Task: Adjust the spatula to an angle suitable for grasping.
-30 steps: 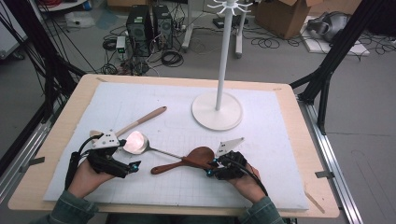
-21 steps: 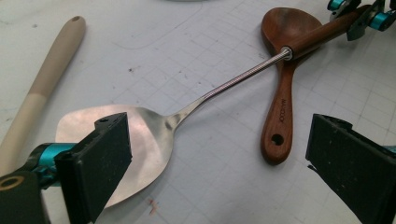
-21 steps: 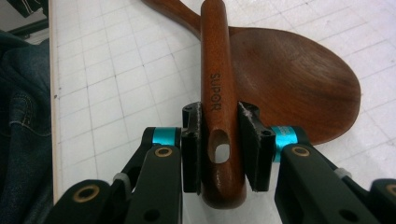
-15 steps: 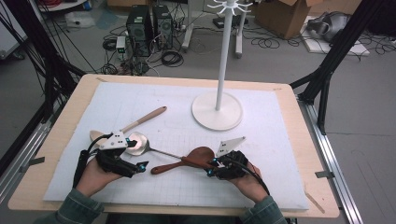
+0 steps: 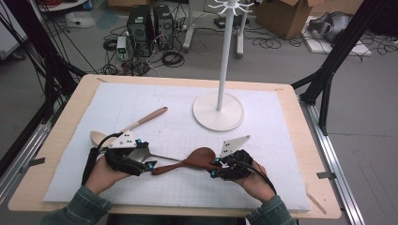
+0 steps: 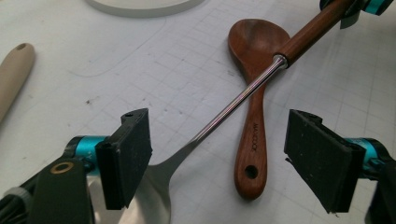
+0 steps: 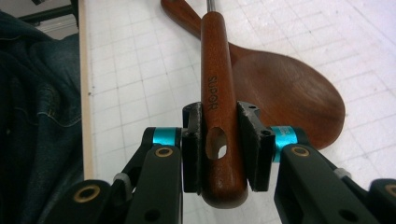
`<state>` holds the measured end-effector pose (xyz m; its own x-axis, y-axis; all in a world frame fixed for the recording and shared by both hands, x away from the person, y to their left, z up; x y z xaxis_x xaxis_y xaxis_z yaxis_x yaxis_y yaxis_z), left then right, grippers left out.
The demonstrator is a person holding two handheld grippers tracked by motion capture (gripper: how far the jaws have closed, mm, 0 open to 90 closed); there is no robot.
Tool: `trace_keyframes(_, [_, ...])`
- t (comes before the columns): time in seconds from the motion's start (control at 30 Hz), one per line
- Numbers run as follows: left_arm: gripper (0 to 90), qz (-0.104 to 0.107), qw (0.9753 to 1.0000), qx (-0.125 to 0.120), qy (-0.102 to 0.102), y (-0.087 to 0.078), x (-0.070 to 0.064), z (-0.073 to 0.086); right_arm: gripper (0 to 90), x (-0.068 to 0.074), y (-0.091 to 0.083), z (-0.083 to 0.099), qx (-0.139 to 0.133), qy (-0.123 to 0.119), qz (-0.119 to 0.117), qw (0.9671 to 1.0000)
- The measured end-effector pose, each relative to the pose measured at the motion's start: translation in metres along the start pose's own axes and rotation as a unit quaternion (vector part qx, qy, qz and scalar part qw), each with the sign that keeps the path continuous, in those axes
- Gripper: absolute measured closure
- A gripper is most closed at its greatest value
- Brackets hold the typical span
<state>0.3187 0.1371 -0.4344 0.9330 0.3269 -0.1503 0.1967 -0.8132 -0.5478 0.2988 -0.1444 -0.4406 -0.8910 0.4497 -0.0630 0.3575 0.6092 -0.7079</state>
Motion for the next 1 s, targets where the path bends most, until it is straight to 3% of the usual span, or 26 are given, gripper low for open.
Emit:
trace_keyframes(0.6, [40.6, 0.057, 0.9982, 0.016, 0.004, 0.024, -0.007, -0.004, 72.6, 0.003, -0.020, -0.035, -0.010, -0.041, -0.003, 0.9991])
trace_keyframes(1.0, [51.1, 0.059, 0.9978, 0.029, 0.000, 0.041, -0.002, -0.005, 72.6, 0.003, -0.027, -0.052, -0.017, -0.059, 0.000, 0.9981])
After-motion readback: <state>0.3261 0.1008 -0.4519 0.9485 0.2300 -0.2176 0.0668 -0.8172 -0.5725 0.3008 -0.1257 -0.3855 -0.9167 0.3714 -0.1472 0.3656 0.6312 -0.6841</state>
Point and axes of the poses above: each handheld gripper's, and its own axes: y roughly forward along the jaws, z roughly out of its underside, x roughly to its left, the point moved 6 cm from there along y, roughly forward along the jaws, and after that the axes turned 12 degrees about z, right-handed, at the moved point
